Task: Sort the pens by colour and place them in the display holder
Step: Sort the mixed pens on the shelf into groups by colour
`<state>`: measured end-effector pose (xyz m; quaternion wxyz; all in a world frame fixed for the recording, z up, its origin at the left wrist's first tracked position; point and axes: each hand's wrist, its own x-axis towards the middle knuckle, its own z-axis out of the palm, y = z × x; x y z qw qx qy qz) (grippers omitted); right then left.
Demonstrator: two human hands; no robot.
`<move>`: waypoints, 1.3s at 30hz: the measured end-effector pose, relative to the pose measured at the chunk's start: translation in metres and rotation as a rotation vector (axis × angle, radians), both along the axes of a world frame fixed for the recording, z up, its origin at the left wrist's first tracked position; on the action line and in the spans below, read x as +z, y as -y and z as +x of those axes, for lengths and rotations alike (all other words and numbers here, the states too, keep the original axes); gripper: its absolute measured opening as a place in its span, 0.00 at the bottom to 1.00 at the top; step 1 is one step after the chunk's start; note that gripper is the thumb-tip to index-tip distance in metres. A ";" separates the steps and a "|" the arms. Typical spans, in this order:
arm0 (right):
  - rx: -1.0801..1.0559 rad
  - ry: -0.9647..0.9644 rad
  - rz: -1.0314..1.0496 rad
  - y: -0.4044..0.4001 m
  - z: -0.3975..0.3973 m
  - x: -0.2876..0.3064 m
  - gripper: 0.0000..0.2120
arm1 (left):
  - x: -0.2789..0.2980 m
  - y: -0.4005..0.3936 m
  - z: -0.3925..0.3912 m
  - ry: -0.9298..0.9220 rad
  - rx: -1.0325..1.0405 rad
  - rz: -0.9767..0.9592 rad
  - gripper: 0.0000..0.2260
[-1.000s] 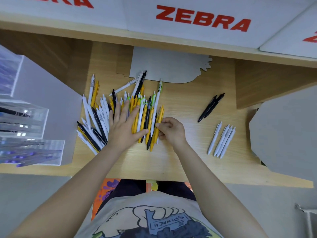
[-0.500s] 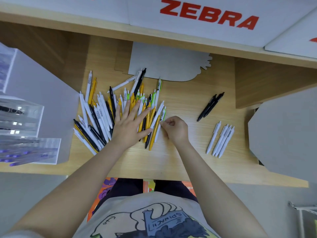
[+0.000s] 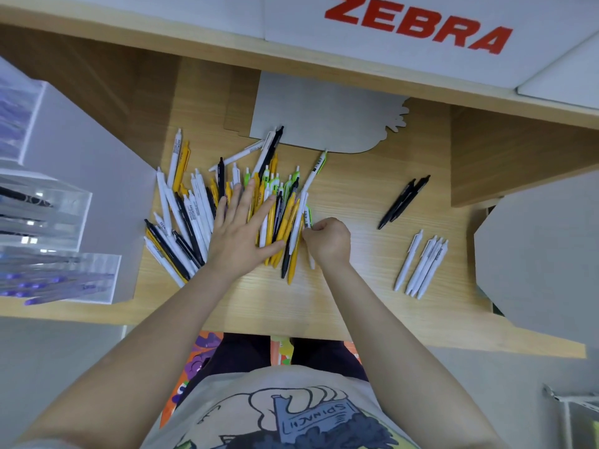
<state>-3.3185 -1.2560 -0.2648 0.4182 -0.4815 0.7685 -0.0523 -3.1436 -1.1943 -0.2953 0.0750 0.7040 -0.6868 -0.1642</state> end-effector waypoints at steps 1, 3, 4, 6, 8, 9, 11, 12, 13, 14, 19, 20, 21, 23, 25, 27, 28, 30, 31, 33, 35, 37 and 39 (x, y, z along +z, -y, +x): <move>0.021 -0.051 -0.017 -0.001 -0.001 0.000 0.05 | 0.001 0.000 0.001 -0.009 0.008 0.009 0.39; 0.095 -0.154 -0.071 -0.003 -0.007 0.000 0.09 | 0.003 -0.001 0.002 -0.021 0.010 0.023 0.38; 0.129 -0.177 -0.090 -0.003 -0.011 0.000 0.09 | 0.004 0.000 0.001 -0.019 -0.003 0.021 0.37; 0.170 -0.147 -0.092 -0.001 -0.018 0.001 0.07 | 0.006 0.000 -0.001 -0.006 -0.037 0.013 0.35; 0.128 -0.055 -0.075 0.005 -0.023 0.007 0.08 | 0.008 0.002 -0.004 0.000 -0.049 0.022 0.33; 0.063 0.020 -0.069 0.010 -0.025 0.010 0.11 | 0.009 0.004 -0.005 0.000 -0.045 0.031 0.33; -0.104 0.198 -0.036 0.023 -0.025 0.017 0.12 | 0.009 0.008 -0.005 0.006 -0.031 0.041 0.33; -0.169 0.267 -0.014 0.029 -0.024 0.019 0.10 | 0.008 0.010 -0.004 0.009 -0.024 0.037 0.32; -0.202 0.304 0.000 0.036 -0.022 0.021 0.08 | 0.007 0.012 -0.002 0.008 -0.019 0.028 0.32; -0.200 0.308 -0.002 0.044 -0.019 0.019 0.08 | 0.006 0.014 -0.001 0.004 -0.015 0.020 0.32; -0.136 0.241 -0.091 0.072 0.005 0.006 0.16 | -0.001 0.015 0.002 -0.013 -0.013 0.001 0.32; -0.130 0.213 -0.095 0.074 0.010 0.003 0.18 | -0.002 0.014 0.002 -0.009 -0.011 -0.002 0.31; -0.117 0.183 -0.105 0.076 0.015 -0.001 0.19 | -0.003 0.014 0.002 -0.005 -0.009 -0.004 0.31; -0.073 0.102 -0.135 0.077 0.024 -0.006 0.23 | -0.004 0.014 0.002 -0.002 -0.006 -0.009 0.31; -0.039 0.068 -0.146 0.077 0.030 -0.007 0.22 | -0.004 0.014 0.002 -0.006 -0.004 -0.016 0.31; -0.050 0.099 -0.121 0.080 0.032 -0.007 0.20 | -0.004 0.014 0.002 -0.005 -0.008 -0.020 0.31; -0.063 0.111 -0.102 0.082 0.032 -0.005 0.21 | -0.005 0.014 0.002 -0.001 -0.009 -0.020 0.31; -0.088 0.121 -0.064 0.086 0.031 -0.002 0.20 | -0.005 0.014 0.002 0.005 -0.009 -0.018 0.31; -0.093 0.123 -0.046 0.088 0.030 -0.001 0.20 | -0.005 0.014 0.001 0.004 -0.011 -0.018 0.31; -0.115 0.162 -0.035 0.087 0.030 0.001 0.19 | -0.005 0.014 0.001 -0.002 -0.012 -0.014 0.31; -0.165 0.276 -0.086 0.084 0.028 0.003 0.16 | -0.006 0.013 0.002 0.003 -0.014 -0.013 0.31; -0.194 0.349 -0.159 0.082 0.022 0.009 0.11 | -0.006 0.014 0.002 0.013 -0.016 -0.008 0.31; -0.217 0.384 -0.182 0.078 0.013 0.017 0.08 | -0.004 0.014 0.002 0.018 -0.020 0.006 0.31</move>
